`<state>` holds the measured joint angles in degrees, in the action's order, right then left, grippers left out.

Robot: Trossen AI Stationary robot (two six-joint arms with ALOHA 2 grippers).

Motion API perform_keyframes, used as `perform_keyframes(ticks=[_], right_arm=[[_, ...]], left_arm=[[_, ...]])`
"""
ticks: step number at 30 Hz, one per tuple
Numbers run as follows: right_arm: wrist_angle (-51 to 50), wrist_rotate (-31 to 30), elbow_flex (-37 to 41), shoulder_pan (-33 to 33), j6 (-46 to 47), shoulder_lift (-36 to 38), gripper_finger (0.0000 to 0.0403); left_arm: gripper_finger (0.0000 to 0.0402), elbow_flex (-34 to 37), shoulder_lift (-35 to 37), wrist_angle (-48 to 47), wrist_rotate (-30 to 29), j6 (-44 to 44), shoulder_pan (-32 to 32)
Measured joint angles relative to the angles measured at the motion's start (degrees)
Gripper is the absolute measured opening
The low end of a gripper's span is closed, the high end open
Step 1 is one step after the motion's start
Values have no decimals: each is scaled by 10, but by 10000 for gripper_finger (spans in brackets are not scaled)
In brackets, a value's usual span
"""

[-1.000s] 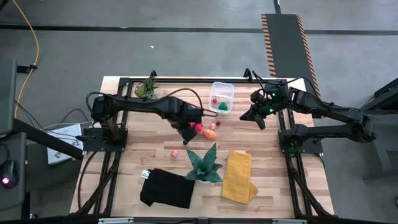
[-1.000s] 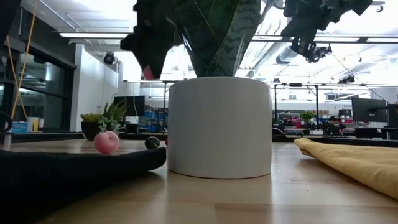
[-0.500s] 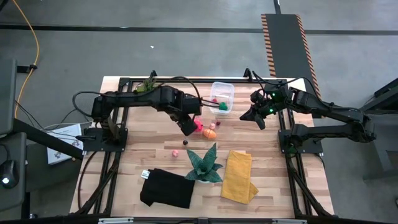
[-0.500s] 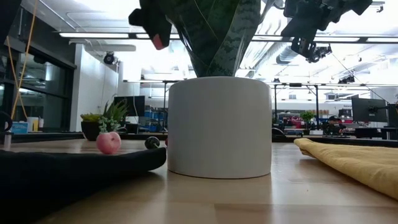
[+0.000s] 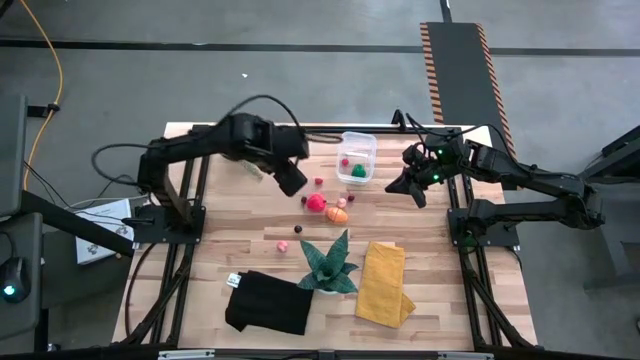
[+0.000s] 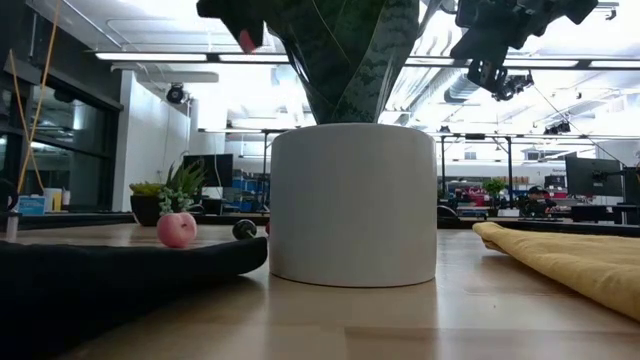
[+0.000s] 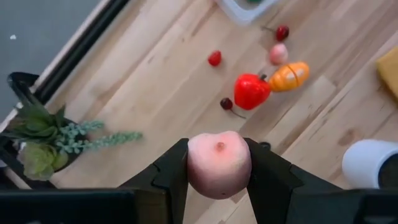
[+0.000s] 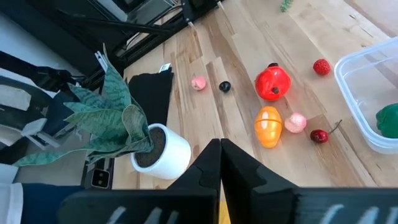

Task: Pick and placing Produce into tupperware
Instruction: Put the top left apricot into the transparent container

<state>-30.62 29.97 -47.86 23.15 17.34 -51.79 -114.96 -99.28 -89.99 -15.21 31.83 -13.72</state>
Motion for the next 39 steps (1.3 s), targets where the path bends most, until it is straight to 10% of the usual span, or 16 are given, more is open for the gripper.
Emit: perform_keyframes(ticks=[25,39], right_arm=[[65,-35,0,1,64,0,0],[91,-35,0,1,97,0,0]], left_arm=[[124,0,213,186,-18,-126,-40],[124,36,217,274,175,-237,-139]])
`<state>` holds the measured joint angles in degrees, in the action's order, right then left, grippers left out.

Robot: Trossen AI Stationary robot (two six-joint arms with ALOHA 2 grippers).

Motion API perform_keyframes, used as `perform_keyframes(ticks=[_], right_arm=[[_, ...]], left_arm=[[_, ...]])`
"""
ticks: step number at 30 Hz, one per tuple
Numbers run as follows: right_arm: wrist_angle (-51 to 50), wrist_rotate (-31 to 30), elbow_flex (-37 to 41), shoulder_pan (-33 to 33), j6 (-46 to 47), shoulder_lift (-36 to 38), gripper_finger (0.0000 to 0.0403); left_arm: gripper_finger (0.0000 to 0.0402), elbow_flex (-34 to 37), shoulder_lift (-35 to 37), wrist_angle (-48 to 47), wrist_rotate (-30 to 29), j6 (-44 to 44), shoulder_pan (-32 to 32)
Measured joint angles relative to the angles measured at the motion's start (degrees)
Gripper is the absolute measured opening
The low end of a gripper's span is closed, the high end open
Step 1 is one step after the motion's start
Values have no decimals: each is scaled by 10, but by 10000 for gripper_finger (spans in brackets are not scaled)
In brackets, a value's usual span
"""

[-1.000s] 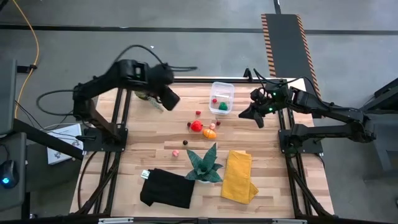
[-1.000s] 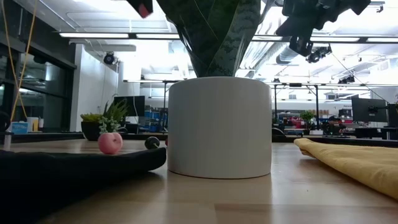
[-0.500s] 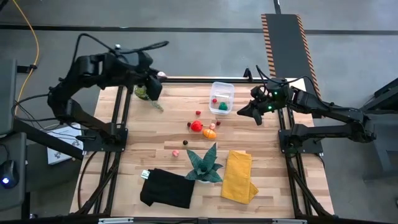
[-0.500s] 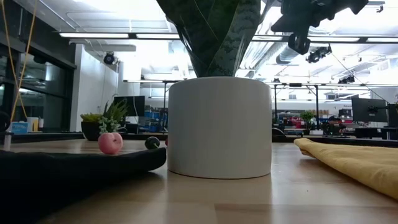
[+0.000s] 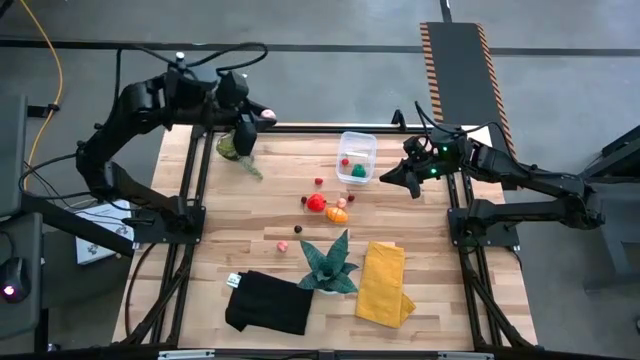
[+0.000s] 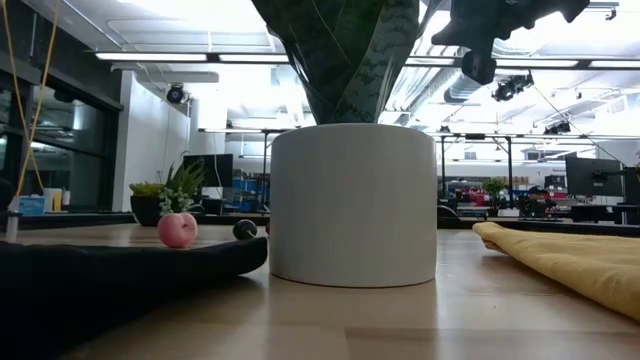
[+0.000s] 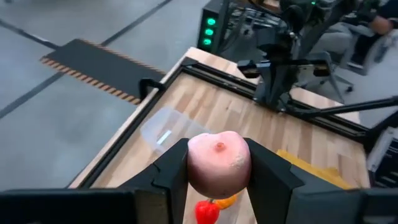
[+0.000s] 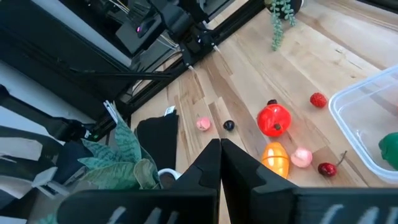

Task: Pick and placing Produce into tupperware
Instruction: Put the top left apricot into the transparent container

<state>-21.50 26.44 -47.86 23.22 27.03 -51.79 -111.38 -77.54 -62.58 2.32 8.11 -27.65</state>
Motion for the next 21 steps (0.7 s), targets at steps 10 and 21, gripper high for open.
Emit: perform_keyframes(ticks=[10,21], right_arm=[[0,-27,0,0,13,0,0],[0,-39,0,0,27,0,0]], left_arm=[[124,119,0,140,229,-40,-103],[124,231,-2,275,305,-29,-167]])
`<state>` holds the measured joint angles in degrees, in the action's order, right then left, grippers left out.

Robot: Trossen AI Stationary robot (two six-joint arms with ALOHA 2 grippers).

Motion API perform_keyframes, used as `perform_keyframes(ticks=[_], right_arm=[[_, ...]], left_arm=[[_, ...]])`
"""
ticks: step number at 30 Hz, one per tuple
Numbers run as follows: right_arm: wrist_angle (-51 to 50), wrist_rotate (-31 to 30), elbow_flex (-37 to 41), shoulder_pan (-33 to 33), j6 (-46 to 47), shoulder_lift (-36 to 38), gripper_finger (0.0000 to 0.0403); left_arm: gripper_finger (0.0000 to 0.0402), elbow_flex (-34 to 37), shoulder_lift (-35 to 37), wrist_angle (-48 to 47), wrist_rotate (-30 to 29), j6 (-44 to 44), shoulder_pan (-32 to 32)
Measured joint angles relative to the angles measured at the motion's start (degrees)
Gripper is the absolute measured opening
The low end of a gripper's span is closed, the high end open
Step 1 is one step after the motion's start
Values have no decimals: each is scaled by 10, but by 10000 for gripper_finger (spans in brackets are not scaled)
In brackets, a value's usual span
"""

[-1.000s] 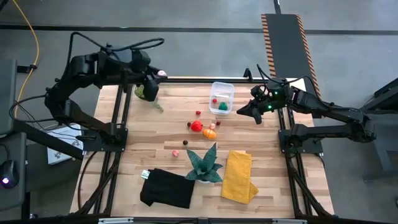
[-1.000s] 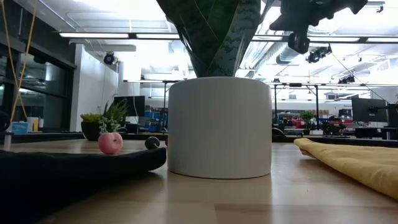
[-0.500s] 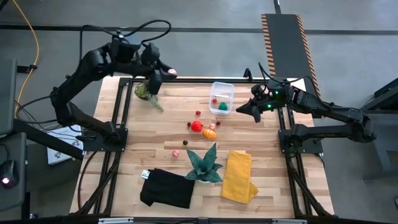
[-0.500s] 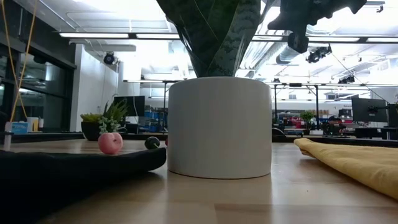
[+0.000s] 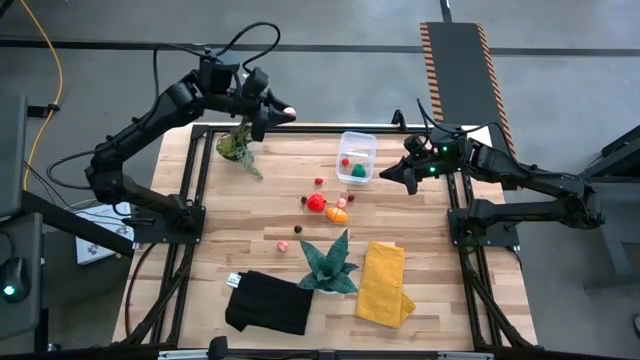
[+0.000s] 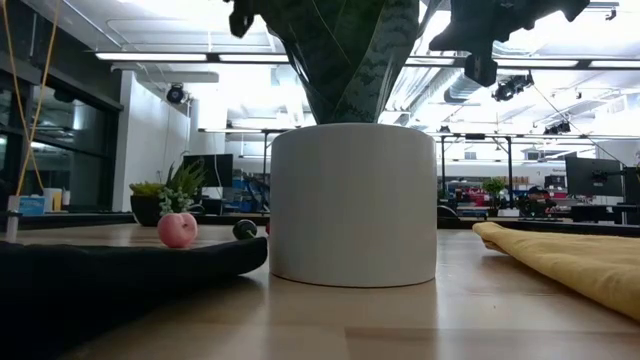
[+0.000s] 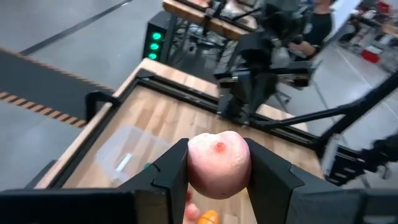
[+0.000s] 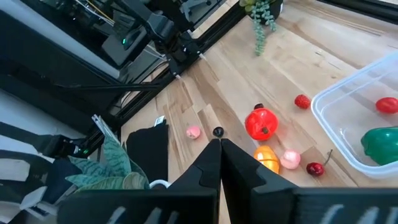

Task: Pick and placing Produce into tupperware
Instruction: Put the top left apricot into the transparent container

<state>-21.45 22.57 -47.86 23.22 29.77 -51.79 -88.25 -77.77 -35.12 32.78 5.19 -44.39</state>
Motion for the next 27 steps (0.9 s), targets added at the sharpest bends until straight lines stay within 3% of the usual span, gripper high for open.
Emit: perform_keyframes(ticks=[14,27], right_arm=[[0,-26,0,0,5,0,0],[0,-32,0,0,5,0,0]], left_arm=[[124,15,-88,78,-25,-7,1],[124,14,-144,108,-91,-54,17]])
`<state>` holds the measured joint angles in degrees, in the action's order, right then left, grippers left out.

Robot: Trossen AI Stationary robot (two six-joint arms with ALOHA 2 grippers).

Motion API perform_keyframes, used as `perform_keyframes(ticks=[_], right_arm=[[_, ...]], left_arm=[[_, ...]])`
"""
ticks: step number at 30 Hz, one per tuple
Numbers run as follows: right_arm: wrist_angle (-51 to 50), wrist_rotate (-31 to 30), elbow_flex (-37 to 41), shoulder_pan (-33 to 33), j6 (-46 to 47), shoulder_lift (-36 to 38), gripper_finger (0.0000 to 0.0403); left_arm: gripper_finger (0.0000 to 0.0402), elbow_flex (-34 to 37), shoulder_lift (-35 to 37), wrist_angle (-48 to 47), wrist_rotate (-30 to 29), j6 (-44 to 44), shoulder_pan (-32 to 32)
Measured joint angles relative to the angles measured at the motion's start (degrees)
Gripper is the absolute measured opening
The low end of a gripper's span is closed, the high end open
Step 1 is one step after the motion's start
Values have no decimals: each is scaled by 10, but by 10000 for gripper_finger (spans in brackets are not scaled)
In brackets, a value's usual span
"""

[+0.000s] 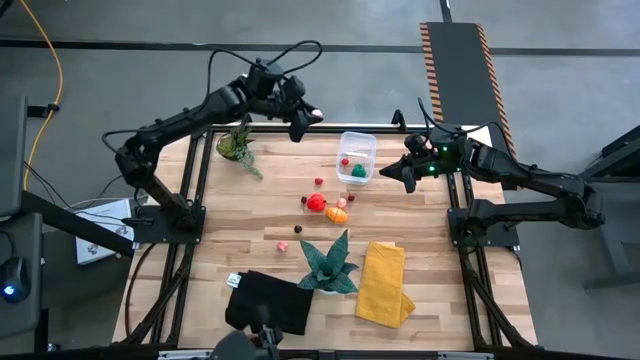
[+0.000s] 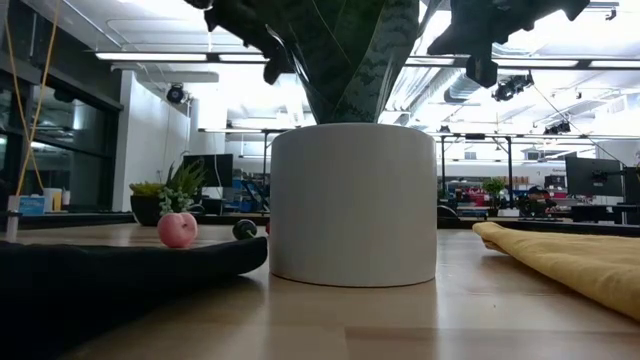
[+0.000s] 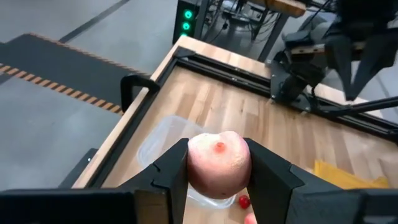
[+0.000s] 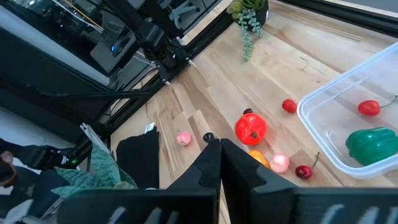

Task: Pick and placing Produce into tupperware
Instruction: Put the top left apricot into the transparent container

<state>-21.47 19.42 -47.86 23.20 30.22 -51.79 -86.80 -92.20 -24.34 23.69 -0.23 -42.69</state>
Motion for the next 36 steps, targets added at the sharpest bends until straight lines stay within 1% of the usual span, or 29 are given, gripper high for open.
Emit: perform_keyframes(ticks=[5,8,23,29,36], right_arm=[[0,-12,0,0,-1,0,0],[0,-20,0,0,-1,0,0],[0,-26,0,0,-1,0,0],[0,-26,0,0,0,0,0],[0,-26,0,0,-1,0,0]], left_arm=[[124,0,-16,16,-19,6,7],[124,0,-29,15,-20,6,9],[124,0,-79,15,-42,5,52],[124,-21,-83,2,-81,5,57],[124,-48,-82,-33,-105,5,56]])
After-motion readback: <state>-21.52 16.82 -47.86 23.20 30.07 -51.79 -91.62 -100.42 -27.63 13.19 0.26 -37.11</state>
